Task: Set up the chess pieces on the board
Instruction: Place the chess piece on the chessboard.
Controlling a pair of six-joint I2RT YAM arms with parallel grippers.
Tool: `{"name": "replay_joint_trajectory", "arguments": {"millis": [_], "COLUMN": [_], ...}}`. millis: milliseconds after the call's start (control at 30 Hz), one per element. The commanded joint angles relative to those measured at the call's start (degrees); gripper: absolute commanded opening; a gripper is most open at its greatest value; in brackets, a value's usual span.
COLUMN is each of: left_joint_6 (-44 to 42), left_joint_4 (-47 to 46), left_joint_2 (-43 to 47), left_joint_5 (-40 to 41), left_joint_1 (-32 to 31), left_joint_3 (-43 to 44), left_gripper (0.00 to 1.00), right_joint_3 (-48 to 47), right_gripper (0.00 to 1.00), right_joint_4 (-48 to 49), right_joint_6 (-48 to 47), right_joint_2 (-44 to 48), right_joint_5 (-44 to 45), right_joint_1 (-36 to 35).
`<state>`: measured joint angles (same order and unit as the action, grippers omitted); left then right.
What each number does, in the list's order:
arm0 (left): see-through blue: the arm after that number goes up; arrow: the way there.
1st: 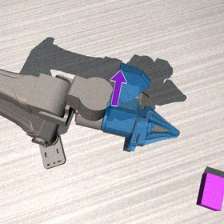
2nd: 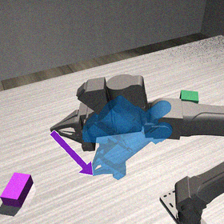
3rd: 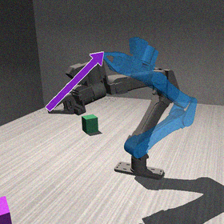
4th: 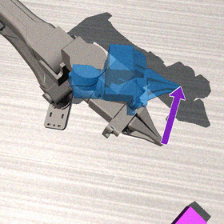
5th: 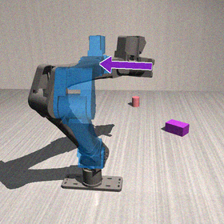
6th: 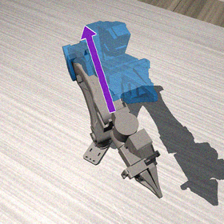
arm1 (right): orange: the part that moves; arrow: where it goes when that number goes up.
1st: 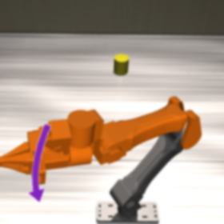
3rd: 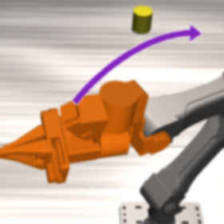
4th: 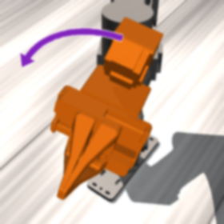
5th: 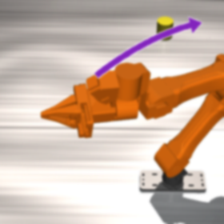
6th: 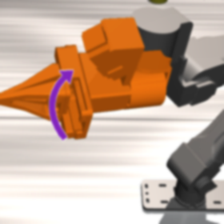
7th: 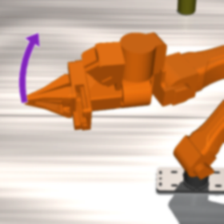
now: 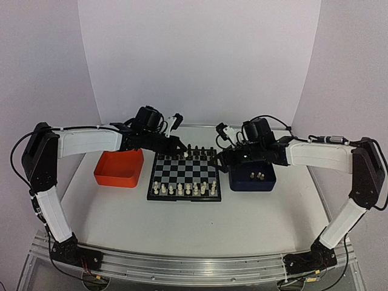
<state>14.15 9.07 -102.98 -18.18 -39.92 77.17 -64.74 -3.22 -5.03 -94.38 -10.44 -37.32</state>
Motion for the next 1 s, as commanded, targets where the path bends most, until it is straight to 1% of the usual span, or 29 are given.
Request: {"name": "replay_joint_trajectory", "arguments": {"millis": [0, 100, 233, 267, 367, 600, 967], "left_joint_6": [-7.2, -7.2, -7.09, -7.27, -7.82, -8.9, -10.05], "left_joint_4": [-1.87, -4.61, -12.65, -13.41, -12.52, -12.4, -9.61], "left_joint_2": [2.14, 1.85, 2.2, 1.97, 0.56, -1.87, -4.9], "left_joint_5": [5.19, 6.1, 4.96, 5.38, 7.48, 7.73, 8.13], "left_joint_1": [-3.31, -3.78, -4.99, -5.39, -5.99, -6.58, -6.95], "left_joint_3": [-3.16, -5.84, -11.07, -11.41, -10.83, -9.95, -8.24], "left_gripper": [0.0, 0.0, 0.0, 0.0, 0.0, 0.0, 0.0], "right_joint_3": [1.48, 2.49, 2.93, 2.83, 2.69, 2.31, 2.07], "right_gripper": [0.88, 0.88, 0.88, 0.88, 0.88, 0.88, 0.88], "right_joint_4": [0.49, 0.2, 0.14, 0.01, -0.25, -0.92, -1.69], "right_joint_6": [4.01, 6.4, 7.66, 7.87, 8.05, 8.34, 8.29], "right_joint_2": [5.02, 5.83, 6.34, 6.39, 6.45, 6.4, 6.62], "right_joint_5": [17.14, 21.89, 22.7, 22.74, 22.91, 23.84, 24.99], "right_joint_1": [0.1, 0.36, 0.54, 0.56, 0.55, 0.56, 0.53]}}
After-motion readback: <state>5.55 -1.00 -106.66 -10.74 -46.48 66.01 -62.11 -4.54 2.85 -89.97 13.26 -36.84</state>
